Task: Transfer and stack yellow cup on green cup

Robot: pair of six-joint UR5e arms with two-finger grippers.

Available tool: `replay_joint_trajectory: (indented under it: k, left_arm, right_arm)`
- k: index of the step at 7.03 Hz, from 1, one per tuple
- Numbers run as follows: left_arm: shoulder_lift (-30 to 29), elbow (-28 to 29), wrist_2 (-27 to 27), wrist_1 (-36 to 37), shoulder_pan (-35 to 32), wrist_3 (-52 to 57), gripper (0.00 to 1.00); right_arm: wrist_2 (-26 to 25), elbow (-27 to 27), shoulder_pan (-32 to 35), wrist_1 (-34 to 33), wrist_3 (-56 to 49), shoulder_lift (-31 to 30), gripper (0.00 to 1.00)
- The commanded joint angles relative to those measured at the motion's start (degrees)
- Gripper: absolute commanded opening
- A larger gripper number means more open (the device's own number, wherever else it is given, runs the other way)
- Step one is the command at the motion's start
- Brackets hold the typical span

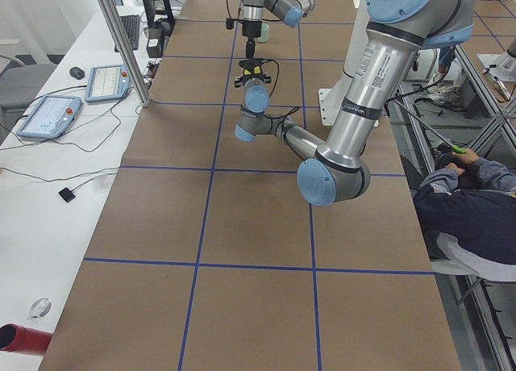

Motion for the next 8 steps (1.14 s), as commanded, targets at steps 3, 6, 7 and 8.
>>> replay_joint_trajectory:
  k: [3,6,7,8]
  left_arm:
    - [0.0,0.1,0.2,0.0,0.1,0.0,0.18]
    - [-0.3,-0.2,0.1,-0.1,0.3,-0.1,0.89]
    - [-0.8,-0.1,0.1,0.0,0.3,-0.3,0.99]
    - [-0.8,0.1,0.1,0.1,0.4,-0.3,0.99]
  right_arm:
    - [0.0,-0.1,0.0,0.0,-1.1,0.1,0.28]
    - [-0.3,0.2,0.0,0.1,-1.3,-0.1,0.00]
    - [-0.2,0.3,0.0,0.1,-1.2,-0.1,0.00]
    - [-0.2,0.9,0.0,0.0,-1.2,-0.1,0.00]
